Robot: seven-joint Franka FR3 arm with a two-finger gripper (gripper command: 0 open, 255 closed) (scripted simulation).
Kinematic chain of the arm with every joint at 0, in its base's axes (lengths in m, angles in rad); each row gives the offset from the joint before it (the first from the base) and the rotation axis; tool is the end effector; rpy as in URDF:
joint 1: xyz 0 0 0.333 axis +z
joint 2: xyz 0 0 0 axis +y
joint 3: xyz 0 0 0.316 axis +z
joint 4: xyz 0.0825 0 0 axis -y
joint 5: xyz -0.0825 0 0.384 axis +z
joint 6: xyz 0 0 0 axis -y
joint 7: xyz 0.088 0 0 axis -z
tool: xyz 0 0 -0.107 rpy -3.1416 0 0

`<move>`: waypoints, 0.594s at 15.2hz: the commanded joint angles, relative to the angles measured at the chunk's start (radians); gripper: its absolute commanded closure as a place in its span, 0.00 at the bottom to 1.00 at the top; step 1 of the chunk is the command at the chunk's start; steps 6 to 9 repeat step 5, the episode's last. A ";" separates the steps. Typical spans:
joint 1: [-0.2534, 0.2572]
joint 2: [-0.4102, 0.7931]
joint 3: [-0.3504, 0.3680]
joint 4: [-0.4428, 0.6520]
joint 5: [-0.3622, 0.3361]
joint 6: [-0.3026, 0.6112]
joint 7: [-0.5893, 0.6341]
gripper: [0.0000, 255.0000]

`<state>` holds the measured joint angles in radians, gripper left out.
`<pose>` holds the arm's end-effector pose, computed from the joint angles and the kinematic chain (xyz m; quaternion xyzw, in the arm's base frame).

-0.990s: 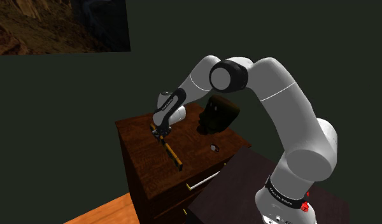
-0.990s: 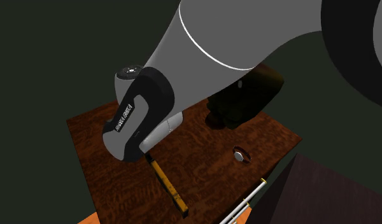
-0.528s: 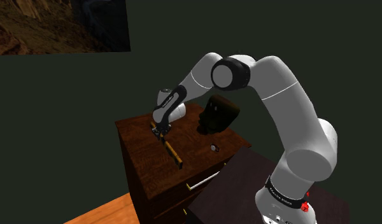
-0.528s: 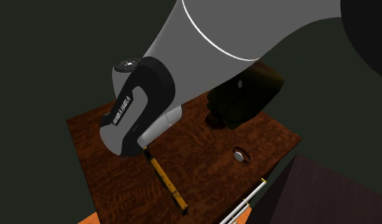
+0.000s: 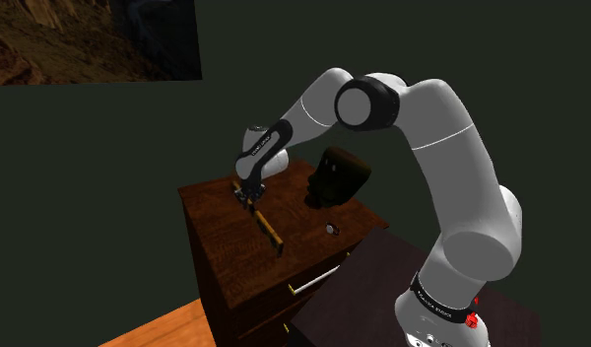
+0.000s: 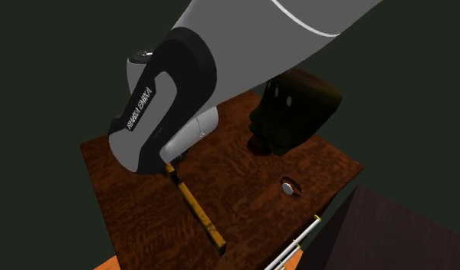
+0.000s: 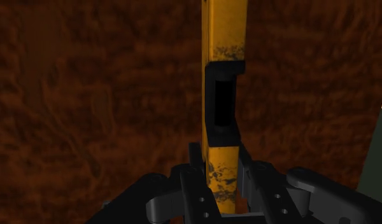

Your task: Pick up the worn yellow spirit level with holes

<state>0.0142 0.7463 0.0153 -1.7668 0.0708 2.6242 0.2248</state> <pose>0.6667 0.0172 0.1503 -0.9898 0.1292 -0.0519 0.0311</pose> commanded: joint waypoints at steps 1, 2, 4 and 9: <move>0.001 -0.022 -0.001 -0.006 -0.001 -0.015 0.002 1.00; 0.001 -0.033 -0.001 -0.009 -0.001 -0.023 0.002 1.00; 0.001 -0.045 -0.001 -0.013 -0.001 -0.032 0.003 1.00; 0.001 -0.045 -0.001 -0.013 -0.001 -0.032 0.003 1.00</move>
